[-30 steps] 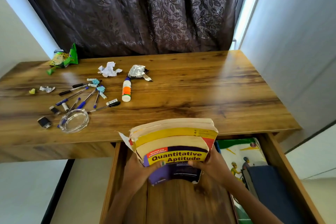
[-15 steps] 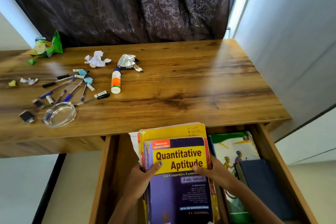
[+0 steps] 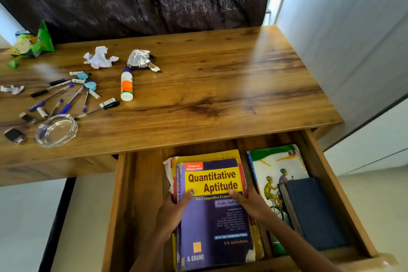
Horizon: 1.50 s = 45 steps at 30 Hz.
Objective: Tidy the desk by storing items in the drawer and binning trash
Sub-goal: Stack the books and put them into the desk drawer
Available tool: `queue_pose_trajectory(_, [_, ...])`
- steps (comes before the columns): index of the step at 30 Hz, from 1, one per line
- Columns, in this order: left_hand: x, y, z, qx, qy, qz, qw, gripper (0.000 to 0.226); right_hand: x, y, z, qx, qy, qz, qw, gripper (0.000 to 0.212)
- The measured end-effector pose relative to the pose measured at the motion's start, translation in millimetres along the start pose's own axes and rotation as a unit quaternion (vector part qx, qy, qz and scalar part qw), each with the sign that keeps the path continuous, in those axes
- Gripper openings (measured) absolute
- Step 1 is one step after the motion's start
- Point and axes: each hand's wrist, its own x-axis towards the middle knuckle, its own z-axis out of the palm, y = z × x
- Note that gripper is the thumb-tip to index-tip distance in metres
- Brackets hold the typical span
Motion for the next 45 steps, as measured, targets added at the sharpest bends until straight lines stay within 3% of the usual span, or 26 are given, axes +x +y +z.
queue_pose_trajectory(4, [-6, -13, 15, -0.020, 0.046, -0.009, 0.999, 0.036, -3, 8, -2, 0.023, 0.003, 0.025, 0.999, 0.046])
queue_pose_trajectory(8, [-6, -14, 31, 0.016, 0.106, -0.009, 0.994, 0.050, -6, 11, -7, 0.038, 0.035, 0.034, 0.998, 0.068])
queue_pose_trajectory(11, [-6, -9, 46, 0.028, 0.078, -0.010, 0.996, 0.047, -14, 8, -21, 0.010, 0.055, 0.057, 0.997, 0.040])
queue_pose_trajectory(18, [-1, -19, 59, 0.068, 0.047, 0.009, 0.997, 0.050, -25, -14, -52, 0.010, -0.013, 0.119, 0.993, 0.011])
queue_pose_trajectory(21, [-6, -25, 53, 0.078, 0.055, 0.023, 0.995, 0.053, -25, -14, -50, -0.130, 0.043, 0.108, 0.985, 0.023])
queue_pose_trajectory(24, [-10, -26, 55, 0.061, 0.063, 0.026, 0.996, 0.038, -33, -23, -53, -0.275, 0.154, 0.049, 0.948, 0.048])
queue_pose_trajectory(28, [-9, -28, 63, 0.091, 0.099, 0.053, 0.989, 0.036, -27, -29, -46, -0.276, 0.174, -0.071, 0.943, 0.046])
queue_pose_trajectory(33, [-13, -29, 65, 0.091, 0.108, 0.056, 0.988, 0.035, -2, 19, 3, -0.378, 0.174, -0.075, 0.906, 0.085])
queue_pose_trajectory(37, [-17, -33, 65, 0.102, 0.125, 0.056, 0.985, 0.033, 5, 37, 14, -0.388, 0.193, -0.108, 0.895, 0.089])
queue_pose_trajectory(45, [-18, -35, 75, 0.146, 0.190, 0.088, 0.967, 0.070, 8, 37, 14, -0.402, 0.214, -0.124, 0.882, 0.090])
